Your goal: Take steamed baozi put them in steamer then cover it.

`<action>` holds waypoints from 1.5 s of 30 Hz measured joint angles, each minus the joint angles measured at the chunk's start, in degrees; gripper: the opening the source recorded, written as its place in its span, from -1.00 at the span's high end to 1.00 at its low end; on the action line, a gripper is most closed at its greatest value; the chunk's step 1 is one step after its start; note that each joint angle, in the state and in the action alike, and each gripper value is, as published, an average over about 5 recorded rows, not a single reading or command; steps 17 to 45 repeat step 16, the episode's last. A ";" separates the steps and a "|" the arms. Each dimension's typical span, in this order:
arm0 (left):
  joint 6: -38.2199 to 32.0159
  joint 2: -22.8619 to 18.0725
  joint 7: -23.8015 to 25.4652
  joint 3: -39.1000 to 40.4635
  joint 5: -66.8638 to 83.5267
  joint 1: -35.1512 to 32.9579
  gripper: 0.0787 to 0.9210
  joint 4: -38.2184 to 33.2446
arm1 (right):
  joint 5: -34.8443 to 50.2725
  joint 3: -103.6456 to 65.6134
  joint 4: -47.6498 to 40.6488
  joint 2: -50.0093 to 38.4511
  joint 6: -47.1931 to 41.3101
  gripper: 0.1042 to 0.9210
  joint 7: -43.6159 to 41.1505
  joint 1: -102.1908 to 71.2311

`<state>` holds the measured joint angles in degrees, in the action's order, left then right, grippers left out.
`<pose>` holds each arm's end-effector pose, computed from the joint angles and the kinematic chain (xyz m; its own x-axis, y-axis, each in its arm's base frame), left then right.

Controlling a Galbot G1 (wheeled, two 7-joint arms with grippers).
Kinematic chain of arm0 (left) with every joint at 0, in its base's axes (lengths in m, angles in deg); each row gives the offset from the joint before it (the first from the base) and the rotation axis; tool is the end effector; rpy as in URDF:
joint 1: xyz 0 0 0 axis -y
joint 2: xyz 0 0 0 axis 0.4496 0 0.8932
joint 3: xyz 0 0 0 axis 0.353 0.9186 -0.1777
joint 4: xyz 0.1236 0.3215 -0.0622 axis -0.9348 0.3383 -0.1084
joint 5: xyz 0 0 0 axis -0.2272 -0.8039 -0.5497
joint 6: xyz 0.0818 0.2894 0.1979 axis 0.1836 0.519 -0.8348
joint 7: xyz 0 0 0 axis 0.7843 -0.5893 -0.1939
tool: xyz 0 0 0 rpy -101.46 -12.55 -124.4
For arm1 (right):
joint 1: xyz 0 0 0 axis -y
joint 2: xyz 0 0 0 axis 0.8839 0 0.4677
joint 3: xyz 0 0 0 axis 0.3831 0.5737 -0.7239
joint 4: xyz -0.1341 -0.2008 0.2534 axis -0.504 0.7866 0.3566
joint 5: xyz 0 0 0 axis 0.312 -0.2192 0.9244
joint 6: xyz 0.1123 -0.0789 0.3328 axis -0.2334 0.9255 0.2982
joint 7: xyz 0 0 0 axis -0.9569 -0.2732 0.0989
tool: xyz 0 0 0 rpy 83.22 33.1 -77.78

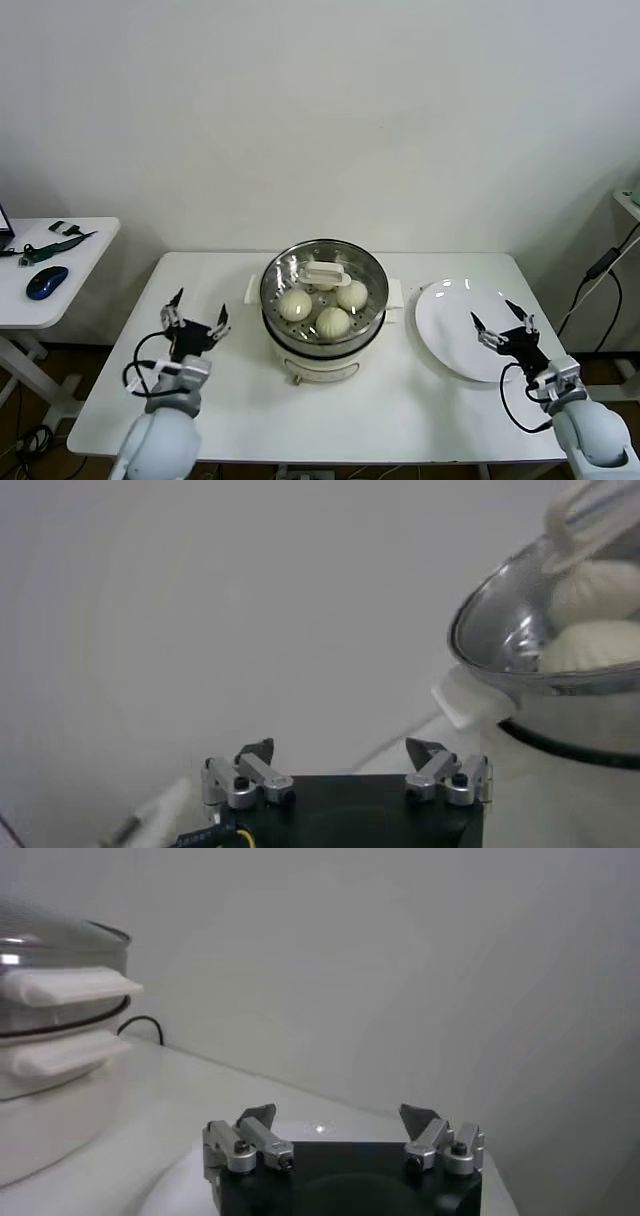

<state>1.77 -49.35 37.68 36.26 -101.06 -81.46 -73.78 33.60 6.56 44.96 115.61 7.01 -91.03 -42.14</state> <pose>0.2446 0.0274 -0.2731 -0.9748 -0.1159 0.1907 0.0063 0.8399 0.5427 0.2791 -0.2165 -0.3413 -0.9633 -0.1542 0.2199 -0.2001 0.9582 -0.2043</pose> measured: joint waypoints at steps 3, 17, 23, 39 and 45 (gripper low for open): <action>-6.92 -1.15 0.31 -3.37 6.25 -1.79 -0.77 1.92 | 0.61 -0.57 1.23 0.66 0.17 -0.76 0.14 -0.91; -21.36 -3.52 1.98 -11.47 18.56 -5.42 -0.77 5.99 | 1.63 -2.08 4.31 3.01 1.05 -0.76 0.34 -3.30; -21.36 -3.52 1.98 -11.47 18.56 -5.42 -0.77 5.99 | 1.63 -2.08 4.31 3.01 1.05 -0.76 0.34 -3.30; -21.36 -3.52 1.98 -11.47 18.56 -5.42 -0.77 5.99 | 1.63 -2.08 4.31 3.01 1.05 -0.76 0.34 -3.30; -21.36 -3.52 1.98 -11.47 18.56 -5.42 -0.77 5.99 | 1.63 -2.08 4.31 3.01 1.05 -0.76 0.34 -3.30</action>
